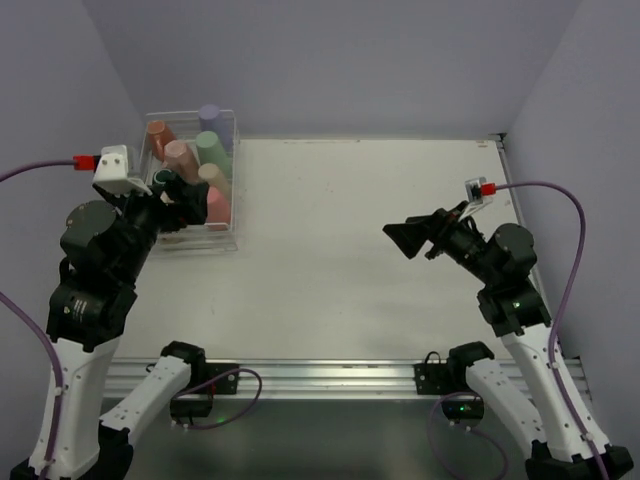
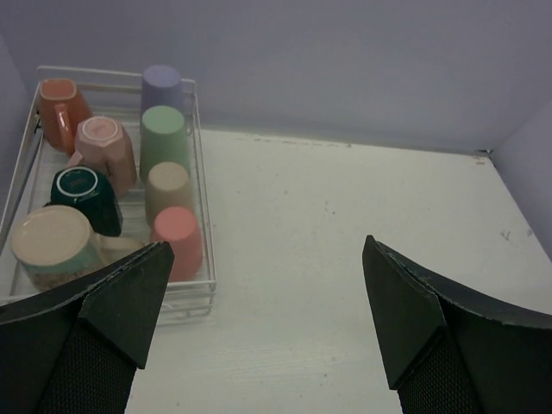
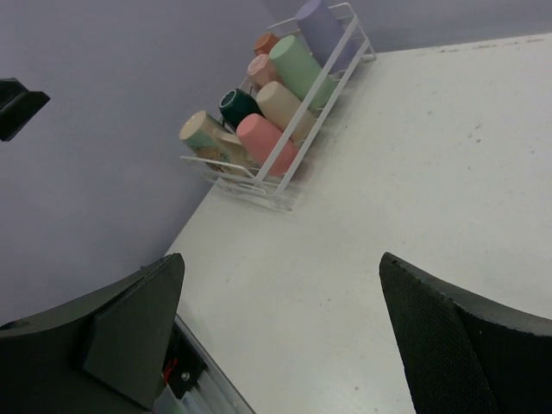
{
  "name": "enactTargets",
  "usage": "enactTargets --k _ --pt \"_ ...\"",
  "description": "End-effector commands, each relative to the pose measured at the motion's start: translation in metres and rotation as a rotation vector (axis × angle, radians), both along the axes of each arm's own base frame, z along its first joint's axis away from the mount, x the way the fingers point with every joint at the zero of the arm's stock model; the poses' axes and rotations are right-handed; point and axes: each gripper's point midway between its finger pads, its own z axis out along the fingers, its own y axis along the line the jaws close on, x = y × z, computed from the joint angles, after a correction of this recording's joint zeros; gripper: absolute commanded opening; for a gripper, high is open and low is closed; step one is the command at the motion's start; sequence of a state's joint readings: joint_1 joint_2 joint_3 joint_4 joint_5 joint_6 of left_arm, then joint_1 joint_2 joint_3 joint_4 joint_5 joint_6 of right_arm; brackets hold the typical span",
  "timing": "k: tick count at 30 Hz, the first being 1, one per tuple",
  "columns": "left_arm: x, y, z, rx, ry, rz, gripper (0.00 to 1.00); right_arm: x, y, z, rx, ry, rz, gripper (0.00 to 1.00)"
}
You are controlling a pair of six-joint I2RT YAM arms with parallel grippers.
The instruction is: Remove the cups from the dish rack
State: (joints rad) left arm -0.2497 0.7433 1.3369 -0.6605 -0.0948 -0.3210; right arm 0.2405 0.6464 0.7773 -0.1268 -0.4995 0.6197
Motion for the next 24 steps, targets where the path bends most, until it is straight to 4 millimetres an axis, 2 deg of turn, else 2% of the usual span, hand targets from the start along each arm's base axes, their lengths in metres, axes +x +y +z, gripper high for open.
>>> enactTargets --k 1,5,11,14,16,18,20,21,24 --pt "0.023 0.006 -0.037 0.024 0.148 0.068 1.0 0.007 0.005 0.004 -0.023 -0.032 -0.013 0.97" --pt "0.045 0.015 -0.053 0.025 0.195 0.163 1.0 0.011 0.012 -0.008 -0.045 -0.01 -0.012 0.95" --pt "0.082 0.048 -0.066 0.125 0.254 0.372 1.0 0.013 0.026 -0.031 -0.087 0.027 0.008 0.94" --pt "0.102 0.064 -0.09 0.153 0.33 0.415 1.0 0.013 0.033 -0.044 -0.107 0.043 0.018 0.93" --pt "0.115 0.076 -0.113 0.151 0.396 0.418 1.0 0.013 0.036 -0.049 -0.118 0.049 0.027 0.93" --pt "0.123 0.078 -0.138 0.158 0.456 0.417 1.0 0.013 0.04 -0.056 -0.13 0.058 0.042 0.93" --pt "0.133 0.075 -0.151 0.147 0.472 0.409 1.0 0.012 0.042 -0.064 -0.137 0.067 0.046 0.93" --pt "0.14 0.071 -0.165 0.145 0.508 0.391 1.0 0.013 0.042 -0.065 -0.135 0.067 0.046 0.93" --pt "0.153 0.056 -0.177 0.115 0.523 0.319 0.99 0.011 0.046 -0.071 -0.141 0.074 0.065 0.93"
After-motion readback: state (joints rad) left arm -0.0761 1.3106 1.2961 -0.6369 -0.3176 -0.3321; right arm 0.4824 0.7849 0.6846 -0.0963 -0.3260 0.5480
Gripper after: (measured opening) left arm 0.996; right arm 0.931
